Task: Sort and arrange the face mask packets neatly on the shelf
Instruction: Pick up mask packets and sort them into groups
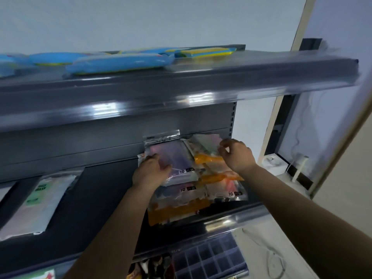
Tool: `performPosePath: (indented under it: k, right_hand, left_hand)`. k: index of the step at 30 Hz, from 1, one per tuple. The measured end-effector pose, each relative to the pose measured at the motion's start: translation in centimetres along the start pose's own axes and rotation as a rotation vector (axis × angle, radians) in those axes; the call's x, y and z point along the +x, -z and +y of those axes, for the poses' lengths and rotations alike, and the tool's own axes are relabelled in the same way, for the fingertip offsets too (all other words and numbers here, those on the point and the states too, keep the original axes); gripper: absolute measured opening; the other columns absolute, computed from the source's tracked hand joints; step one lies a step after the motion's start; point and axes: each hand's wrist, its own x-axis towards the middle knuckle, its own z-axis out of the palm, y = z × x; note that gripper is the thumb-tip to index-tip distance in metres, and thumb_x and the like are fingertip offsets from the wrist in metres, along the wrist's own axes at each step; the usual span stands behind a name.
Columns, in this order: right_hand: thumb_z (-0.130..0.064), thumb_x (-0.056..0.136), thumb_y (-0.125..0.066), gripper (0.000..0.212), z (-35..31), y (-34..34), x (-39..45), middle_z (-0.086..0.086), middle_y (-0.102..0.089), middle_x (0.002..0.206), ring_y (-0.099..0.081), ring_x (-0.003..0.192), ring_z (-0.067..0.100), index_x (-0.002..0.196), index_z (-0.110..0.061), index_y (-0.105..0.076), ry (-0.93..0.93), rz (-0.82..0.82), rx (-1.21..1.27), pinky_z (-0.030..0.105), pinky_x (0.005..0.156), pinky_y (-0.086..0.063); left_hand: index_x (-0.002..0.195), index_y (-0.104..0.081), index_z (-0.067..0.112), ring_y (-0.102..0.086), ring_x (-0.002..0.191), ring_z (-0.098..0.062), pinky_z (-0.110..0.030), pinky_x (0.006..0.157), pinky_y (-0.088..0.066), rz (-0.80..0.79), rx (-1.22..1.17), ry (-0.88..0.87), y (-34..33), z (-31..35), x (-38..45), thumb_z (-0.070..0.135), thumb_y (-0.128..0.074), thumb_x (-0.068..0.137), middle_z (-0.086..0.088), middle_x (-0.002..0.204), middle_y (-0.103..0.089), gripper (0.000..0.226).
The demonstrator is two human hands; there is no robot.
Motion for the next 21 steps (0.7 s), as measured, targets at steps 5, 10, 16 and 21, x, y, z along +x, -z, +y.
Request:
performPosePath:
  k: [5, 10, 16, 21]
  right_hand:
    - [-0.039, 0.096, -0.045, 0.042, 1.6, -0.3, 2.8, 0.011, -0.058, 0.129, -0.055, 0.114, 0.031, 0.126, -0.013, -0.055, -0.069, -0.087, 0.035, 0.036, 0.094, -0.044]
    - [-0.046, 0.095, -0.043, 0.050, 2.0, -0.5, 5.0, 0.014, -0.060, 0.126, -0.056, 0.113, 0.031, 0.126, -0.008, -0.053, -0.118, -0.210, 0.106, 0.031, 0.088, -0.041]
    - [-0.037, 0.085, -0.065, 0.060, 1.6, -0.6, 6.1, 0.014, -0.054, 0.132, -0.051, 0.120, 0.031, 0.133, -0.005, -0.045, -0.172, -0.315, 0.269, 0.029, 0.086, -0.037]
    - [-0.022, 0.072, -0.079, 0.065, 1.8, -0.8, 6.6, 0.010, -0.057, 0.118, -0.055, 0.112, 0.028, 0.127, -0.006, -0.047, -0.217, -0.217, 0.424, 0.029, 0.087, -0.042]
  left_hand:
    - [0.125, -0.049, 0.018, -0.065, 0.085, -0.019, -0.032, 0.075, -0.052, -0.003, -0.140, 0.055, -0.6, -0.5, 2.0, 0.048, -0.060, 0.084, -0.003, 0.111, -0.061, 0.052]
    - [0.117, -0.057, 0.016, -0.064, 0.090, -0.021, -0.024, 0.071, -0.044, 0.025, -0.244, 0.054, -0.6, -0.9, 3.2, 0.041, -0.074, 0.075, -0.007, 0.112, -0.066, 0.052]
    - [0.106, -0.063, 0.018, -0.066, 0.086, -0.019, -0.024, 0.072, -0.046, -0.021, -0.225, 0.151, -0.5, -1.9, 3.5, 0.050, -0.071, 0.073, 0.004, 0.092, -0.066, 0.047]
    - [0.083, -0.058, 0.015, -0.060, 0.082, -0.020, -0.024, 0.068, -0.038, 0.148, -0.395, 0.186, -0.2, -2.5, 3.4, 0.023, -0.081, 0.070, -0.008, 0.087, -0.062, 0.028]
